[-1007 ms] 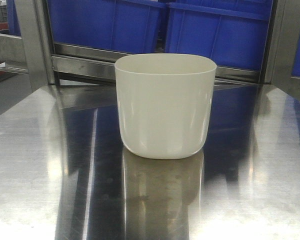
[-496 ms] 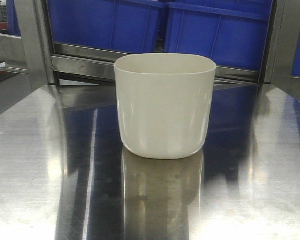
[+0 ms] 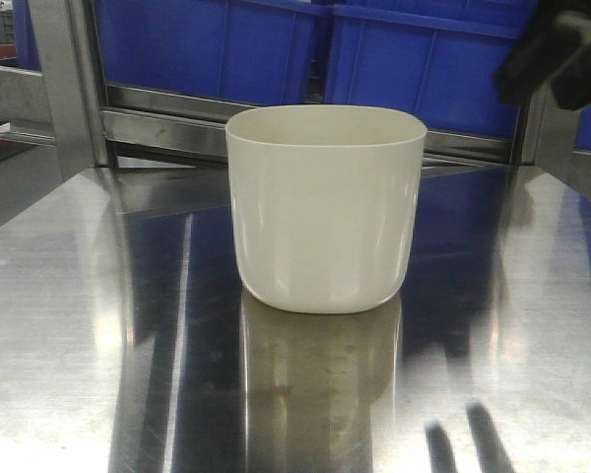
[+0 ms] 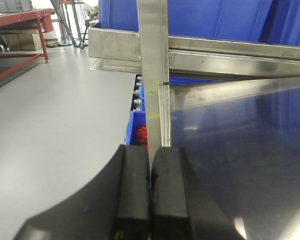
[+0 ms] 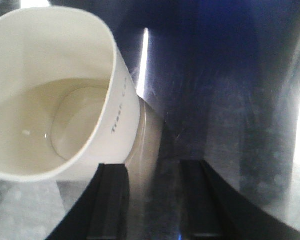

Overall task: Move white bin to right shelf second layer
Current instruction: 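Lower the right gripper down to the rim of the white bin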

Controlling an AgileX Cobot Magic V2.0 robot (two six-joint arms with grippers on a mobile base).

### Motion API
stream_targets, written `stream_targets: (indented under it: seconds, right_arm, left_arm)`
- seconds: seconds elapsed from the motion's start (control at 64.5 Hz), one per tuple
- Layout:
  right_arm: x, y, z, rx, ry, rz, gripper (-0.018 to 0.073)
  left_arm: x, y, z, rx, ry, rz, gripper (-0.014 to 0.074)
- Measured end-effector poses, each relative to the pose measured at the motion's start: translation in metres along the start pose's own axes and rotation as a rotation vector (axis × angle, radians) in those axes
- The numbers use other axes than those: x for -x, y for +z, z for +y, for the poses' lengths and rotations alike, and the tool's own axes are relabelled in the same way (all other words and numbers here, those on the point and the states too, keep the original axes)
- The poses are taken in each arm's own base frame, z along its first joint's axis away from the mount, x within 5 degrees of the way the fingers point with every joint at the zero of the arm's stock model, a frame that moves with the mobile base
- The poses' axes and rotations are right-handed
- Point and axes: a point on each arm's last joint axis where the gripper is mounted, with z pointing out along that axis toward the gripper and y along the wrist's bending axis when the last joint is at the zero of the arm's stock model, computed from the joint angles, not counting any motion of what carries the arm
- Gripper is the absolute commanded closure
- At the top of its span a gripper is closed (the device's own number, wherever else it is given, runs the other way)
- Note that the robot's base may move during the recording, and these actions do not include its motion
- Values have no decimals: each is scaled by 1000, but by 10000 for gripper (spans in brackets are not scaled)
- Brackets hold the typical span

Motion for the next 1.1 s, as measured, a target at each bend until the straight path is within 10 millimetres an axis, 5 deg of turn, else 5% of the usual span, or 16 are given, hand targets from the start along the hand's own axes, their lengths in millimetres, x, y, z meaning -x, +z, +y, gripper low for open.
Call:
stream_targets:
  seconds: [0.542,1.1]
  right_arm:
    - [53,44,69,-158,-3,170,209]
    - [59,72,55,-218,48,215,209]
  left_arm:
    - [0,0,0,0,0,0,512]
    - [0,0,0,0,0,0,512]
